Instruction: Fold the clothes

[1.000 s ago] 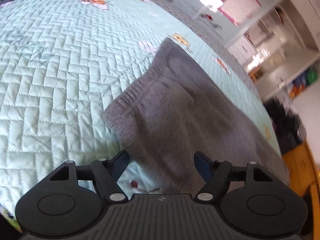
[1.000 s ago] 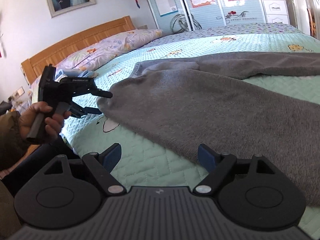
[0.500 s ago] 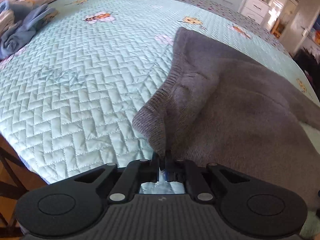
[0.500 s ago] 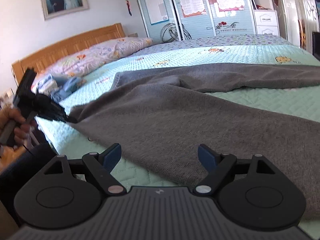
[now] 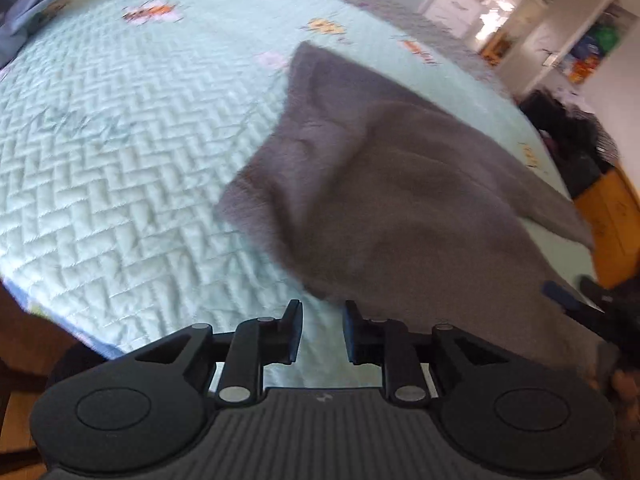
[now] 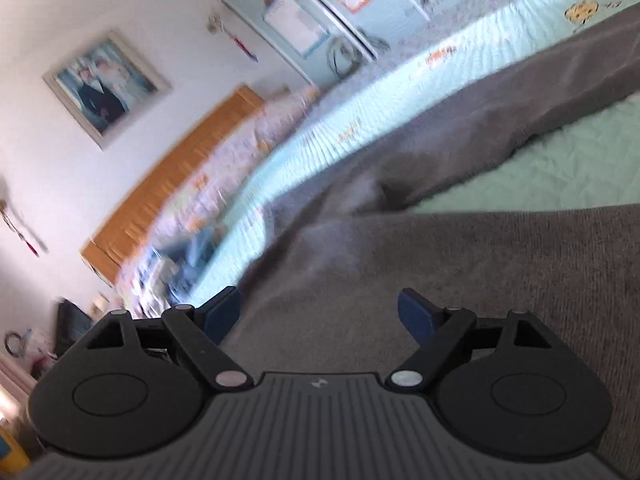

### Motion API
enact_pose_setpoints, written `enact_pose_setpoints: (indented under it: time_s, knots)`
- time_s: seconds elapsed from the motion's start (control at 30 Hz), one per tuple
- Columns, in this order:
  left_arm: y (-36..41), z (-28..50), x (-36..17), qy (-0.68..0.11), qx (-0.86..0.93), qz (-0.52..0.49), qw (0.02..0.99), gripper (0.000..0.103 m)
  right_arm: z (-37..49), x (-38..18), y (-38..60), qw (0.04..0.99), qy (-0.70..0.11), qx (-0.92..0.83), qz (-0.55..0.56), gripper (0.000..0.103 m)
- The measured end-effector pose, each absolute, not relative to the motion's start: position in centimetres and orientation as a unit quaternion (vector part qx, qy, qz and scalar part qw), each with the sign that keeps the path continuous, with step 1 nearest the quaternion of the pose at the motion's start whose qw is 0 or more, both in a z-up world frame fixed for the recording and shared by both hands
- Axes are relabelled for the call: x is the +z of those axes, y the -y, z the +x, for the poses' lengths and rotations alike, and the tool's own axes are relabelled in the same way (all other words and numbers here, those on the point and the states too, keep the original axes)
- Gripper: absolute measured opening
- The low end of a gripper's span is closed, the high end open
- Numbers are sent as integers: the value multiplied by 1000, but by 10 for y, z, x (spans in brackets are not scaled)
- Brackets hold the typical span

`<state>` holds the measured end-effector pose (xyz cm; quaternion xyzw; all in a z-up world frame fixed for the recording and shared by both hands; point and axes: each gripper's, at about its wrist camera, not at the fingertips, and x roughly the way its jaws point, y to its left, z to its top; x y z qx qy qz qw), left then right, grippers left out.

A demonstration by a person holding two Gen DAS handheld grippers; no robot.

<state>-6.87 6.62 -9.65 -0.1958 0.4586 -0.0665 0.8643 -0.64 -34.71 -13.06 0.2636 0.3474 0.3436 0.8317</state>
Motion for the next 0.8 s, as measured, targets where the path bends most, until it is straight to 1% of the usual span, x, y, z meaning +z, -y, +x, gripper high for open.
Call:
enact_pose_setpoints:
  time_s: [0.1,0.13,0.2,0.27,0.3,0.53,0.6,0.67,0.77,0.8]
  knots:
    - [-50,-69,-85,-437,-114,-181,874,28,-21,-142,327,803,-408,381,209,87]
    - [-42,-66,-82,-429,-133,-176,876,31,-33,-142,321,808,-408,386,176,87]
    - [-24,-58,-85,-428,-153,-158,877,40,-52,-144,315,812,-408,388,152,87]
    - [-7,-49,-94,-435,-162,-134,875,56,-64,-146,315,810,-409,387,162,87]
    - [2,-44,-99,-439,-166,-122,875,57,-68,-147,315,809,-410,387,167,87]
    - [64,-13,-131,-463,-194,-32,864,57,-70,-146,312,805,-416,385,177,87]
    - [77,-24,-129,-464,-203,26,862,59,-61,-141,315,797,-422,389,189,87]
    - [79,-27,-129,-470,-207,38,857,61,-50,-129,327,807,-399,381,211,86]
    - [80,-29,-128,-480,-213,42,850,61,-31,-116,350,846,-346,330,234,87]
    - [81,-29,-129,-482,-215,44,848,61,-24,-122,352,844,-353,323,241,87]
